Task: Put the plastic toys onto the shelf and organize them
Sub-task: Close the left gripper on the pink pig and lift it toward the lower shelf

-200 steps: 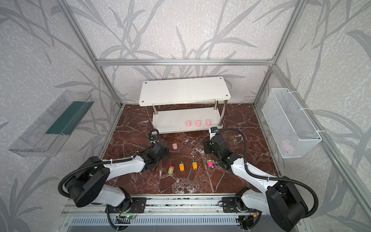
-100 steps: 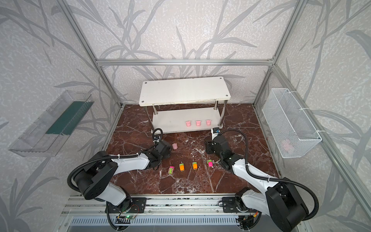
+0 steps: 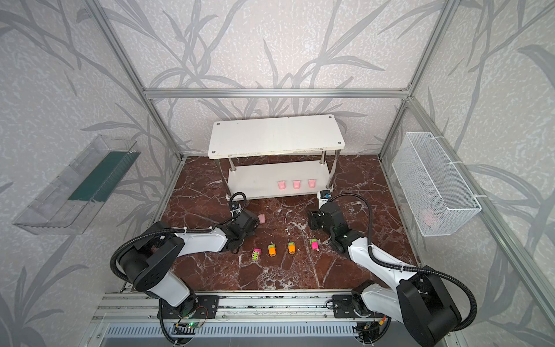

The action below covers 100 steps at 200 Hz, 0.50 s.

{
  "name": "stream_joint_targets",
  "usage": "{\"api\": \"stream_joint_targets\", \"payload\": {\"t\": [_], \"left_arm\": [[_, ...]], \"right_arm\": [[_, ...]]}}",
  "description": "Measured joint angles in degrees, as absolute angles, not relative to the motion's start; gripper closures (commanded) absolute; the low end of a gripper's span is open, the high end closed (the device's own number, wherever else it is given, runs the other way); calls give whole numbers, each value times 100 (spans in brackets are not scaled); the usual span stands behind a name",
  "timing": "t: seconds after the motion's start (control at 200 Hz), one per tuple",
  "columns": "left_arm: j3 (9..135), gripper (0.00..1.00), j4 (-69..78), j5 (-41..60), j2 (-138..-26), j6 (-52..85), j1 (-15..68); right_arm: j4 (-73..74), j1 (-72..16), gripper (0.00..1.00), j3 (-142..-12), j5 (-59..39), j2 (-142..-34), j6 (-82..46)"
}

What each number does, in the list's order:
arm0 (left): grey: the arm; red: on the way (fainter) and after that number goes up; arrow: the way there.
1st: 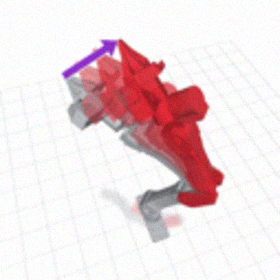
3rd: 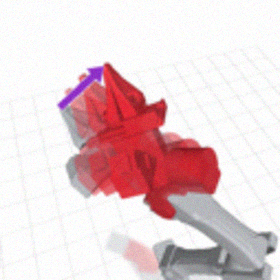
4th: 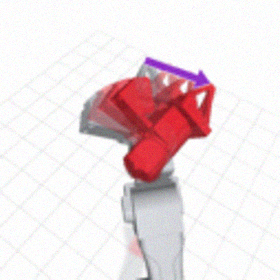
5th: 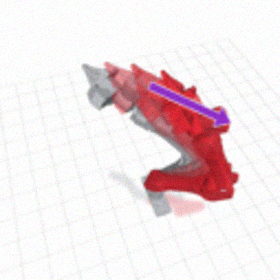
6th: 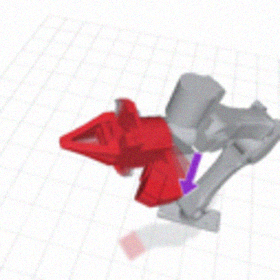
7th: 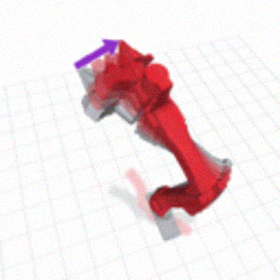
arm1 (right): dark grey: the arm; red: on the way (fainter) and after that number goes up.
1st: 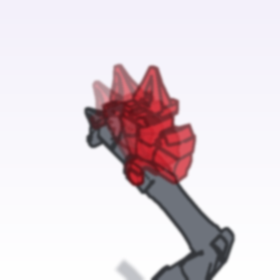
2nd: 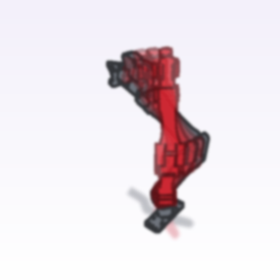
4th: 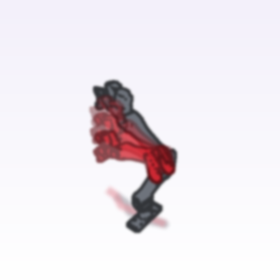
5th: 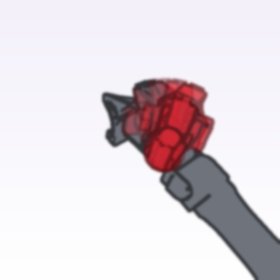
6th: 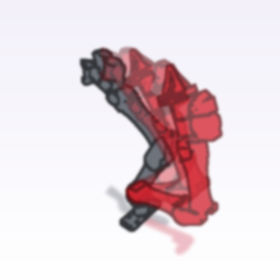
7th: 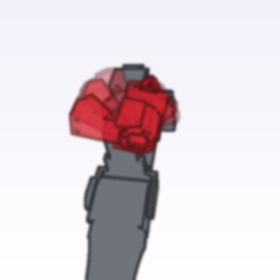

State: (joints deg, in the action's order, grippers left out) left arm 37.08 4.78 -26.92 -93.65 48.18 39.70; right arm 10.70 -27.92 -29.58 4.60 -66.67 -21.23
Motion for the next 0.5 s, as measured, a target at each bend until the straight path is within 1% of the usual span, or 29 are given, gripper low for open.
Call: {"api": "stream_joint_targets", "payload": {"t": [0.19, 0.28, 0.39, 0.5], "left_arm": [[3750, 70, 534, -2703, -9428, 4831, 3970], [3750, 72, 534, -2705, -9430, 4829, 3970], [3750, 75, 532, -2714, -9430, 4845, 3970], [3754, 76, 517, -2720, -9428, 4851, 3970]], "right_arm": [[1105, -2740, 50, -2939, 432, -6731, -2139], [1105, -2735, 50, -2939, 401, -6759, -2141], [1118, -2718, 50, -2939, 390, -6759, -2143], [1131, -2705, 50, -2939, 388, -6759, -2145]]}}
